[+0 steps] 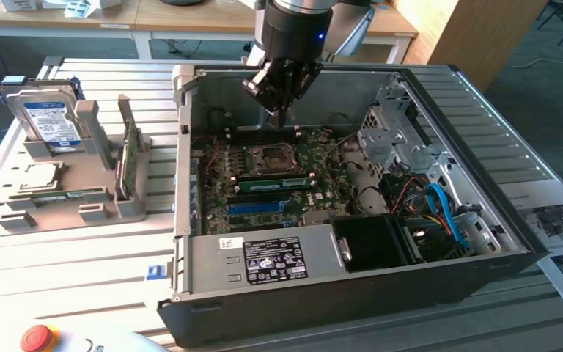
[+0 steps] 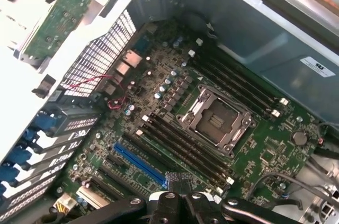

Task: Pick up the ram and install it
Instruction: 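Press down the ram until it locks into place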

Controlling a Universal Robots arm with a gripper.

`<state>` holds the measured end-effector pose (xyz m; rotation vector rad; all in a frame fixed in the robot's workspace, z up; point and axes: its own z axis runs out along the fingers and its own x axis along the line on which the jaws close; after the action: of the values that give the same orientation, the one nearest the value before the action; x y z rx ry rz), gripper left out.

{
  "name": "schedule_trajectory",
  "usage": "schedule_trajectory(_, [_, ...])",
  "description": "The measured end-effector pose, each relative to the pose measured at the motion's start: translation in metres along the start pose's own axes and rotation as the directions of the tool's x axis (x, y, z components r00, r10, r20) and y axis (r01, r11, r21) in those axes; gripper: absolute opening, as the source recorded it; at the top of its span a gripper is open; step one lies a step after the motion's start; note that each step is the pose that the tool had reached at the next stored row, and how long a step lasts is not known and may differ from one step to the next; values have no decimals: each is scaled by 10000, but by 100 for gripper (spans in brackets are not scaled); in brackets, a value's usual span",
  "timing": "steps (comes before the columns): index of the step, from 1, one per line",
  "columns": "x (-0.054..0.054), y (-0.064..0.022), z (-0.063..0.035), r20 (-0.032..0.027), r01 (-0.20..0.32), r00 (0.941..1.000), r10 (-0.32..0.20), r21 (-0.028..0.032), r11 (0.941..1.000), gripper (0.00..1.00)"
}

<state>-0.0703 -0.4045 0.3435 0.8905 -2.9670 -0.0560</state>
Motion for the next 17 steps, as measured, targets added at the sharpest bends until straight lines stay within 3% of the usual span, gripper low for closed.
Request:
schedule_trajectory(9, [0,0,0,35,-1003,9949,1003,-17,9950,10])
schedule_trajectory(17, [0,0,0,58,-1831,9831,1831,-19,9831,10])
